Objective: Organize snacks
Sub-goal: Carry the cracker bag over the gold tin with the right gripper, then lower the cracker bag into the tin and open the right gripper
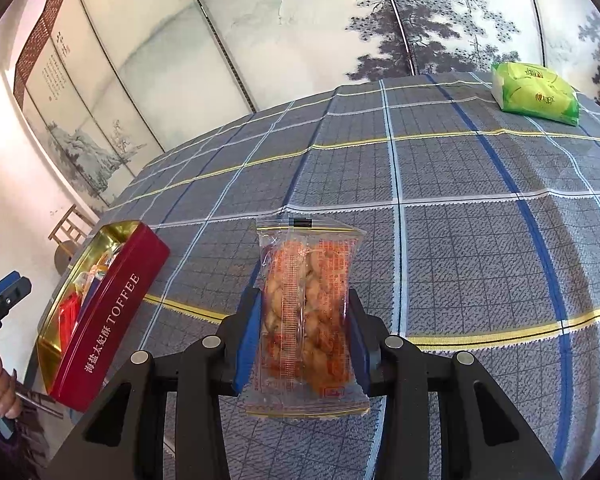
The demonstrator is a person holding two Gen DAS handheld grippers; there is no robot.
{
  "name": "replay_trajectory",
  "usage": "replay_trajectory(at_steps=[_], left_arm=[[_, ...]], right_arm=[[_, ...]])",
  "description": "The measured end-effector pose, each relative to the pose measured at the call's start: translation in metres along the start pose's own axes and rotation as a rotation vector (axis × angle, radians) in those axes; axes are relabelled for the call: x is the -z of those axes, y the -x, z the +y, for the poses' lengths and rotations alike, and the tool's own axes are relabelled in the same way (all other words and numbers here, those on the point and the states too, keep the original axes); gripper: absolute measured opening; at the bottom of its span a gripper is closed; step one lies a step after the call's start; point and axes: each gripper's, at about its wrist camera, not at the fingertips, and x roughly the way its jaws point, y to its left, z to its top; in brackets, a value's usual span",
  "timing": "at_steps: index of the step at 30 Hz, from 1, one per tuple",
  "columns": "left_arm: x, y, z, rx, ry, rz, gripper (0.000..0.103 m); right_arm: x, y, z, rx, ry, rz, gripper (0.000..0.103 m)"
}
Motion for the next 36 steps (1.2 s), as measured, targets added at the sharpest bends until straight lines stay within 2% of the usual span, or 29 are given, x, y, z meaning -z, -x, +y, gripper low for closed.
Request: replay_trajectory(at_steps=[4,7,11,20,25,31,36], left_arm=[[0.008,0.009,0.003,-0.02,-0.011,-0.012,0.083],[0.011,0.015,0.007,-0.031,-0.014,-0.025,0.086],[0.015,0.02,0.016,-0.039,0.005,-0.043,0.088],[0.023,0.024,0.036,-0.049,0.056,-0.058,0.088],[0.028,0.023,0.062,-0.118,0.11,-0.071,0.089],[0.037,0.02,0.084,-0.146,0.158,-0.053,0.089],[0.038,0.021,0.085,-0.14,0.136,-0.045,0.09]], right_arm=[[0.002,0.001,0.008,0.034,0.022,-0.001,0.041],[0.008,0.006,0.013,0.02,0.007,-0.01,0.041],[0.015,0.012,0.03,-0.021,0.001,-0.016,0.041],[0.02,0.028,0.094,-0.147,0.068,-0.02,0.041],[0.017,0.035,0.138,-0.221,0.128,-0.016,0.041],[0.014,0.024,0.188,-0.302,0.183,0.033,0.041],[0.015,0.0,0.217,-0.331,0.214,0.094,0.041]])
